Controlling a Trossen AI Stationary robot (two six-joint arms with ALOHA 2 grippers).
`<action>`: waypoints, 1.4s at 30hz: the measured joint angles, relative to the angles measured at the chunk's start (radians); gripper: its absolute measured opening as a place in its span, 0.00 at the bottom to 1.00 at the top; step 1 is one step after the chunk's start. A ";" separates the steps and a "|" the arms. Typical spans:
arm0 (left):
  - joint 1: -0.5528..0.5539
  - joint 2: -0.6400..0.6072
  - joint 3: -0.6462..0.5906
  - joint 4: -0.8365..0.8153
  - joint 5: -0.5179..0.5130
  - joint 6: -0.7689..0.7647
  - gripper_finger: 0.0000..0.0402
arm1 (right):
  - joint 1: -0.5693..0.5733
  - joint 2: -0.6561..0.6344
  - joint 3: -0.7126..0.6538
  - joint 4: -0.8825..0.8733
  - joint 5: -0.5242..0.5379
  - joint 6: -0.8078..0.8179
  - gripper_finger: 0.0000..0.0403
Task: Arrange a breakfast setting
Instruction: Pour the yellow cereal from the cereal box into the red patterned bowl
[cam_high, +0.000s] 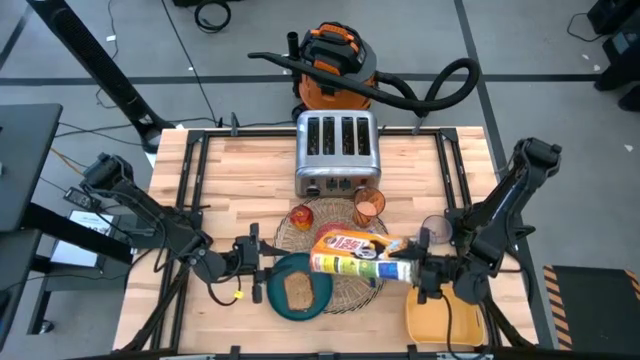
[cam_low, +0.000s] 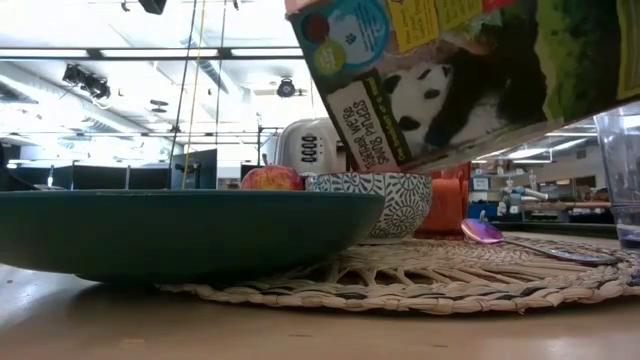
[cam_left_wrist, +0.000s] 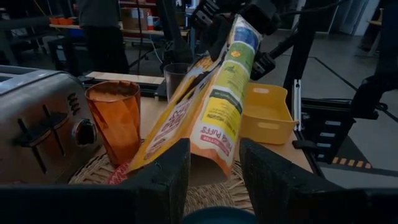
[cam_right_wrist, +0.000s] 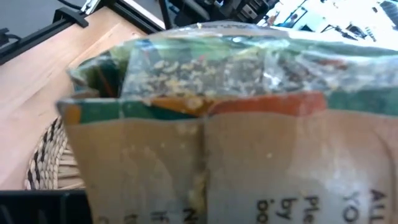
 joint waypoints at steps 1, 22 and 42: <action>0.000 0.000 0.000 0.000 0.000 0.000 0.36 | -0.006 -0.007 0.000 -0.006 -0.010 -0.001 0.43; -0.002 0.000 0.000 0.000 0.005 0.008 0.36 | -0.048 -0.040 0.161 -0.304 -0.120 0.127 0.43; -0.002 0.000 0.000 0.000 0.037 0.001 0.36 | 0.149 -0.058 0.018 -0.289 0.241 0.634 0.42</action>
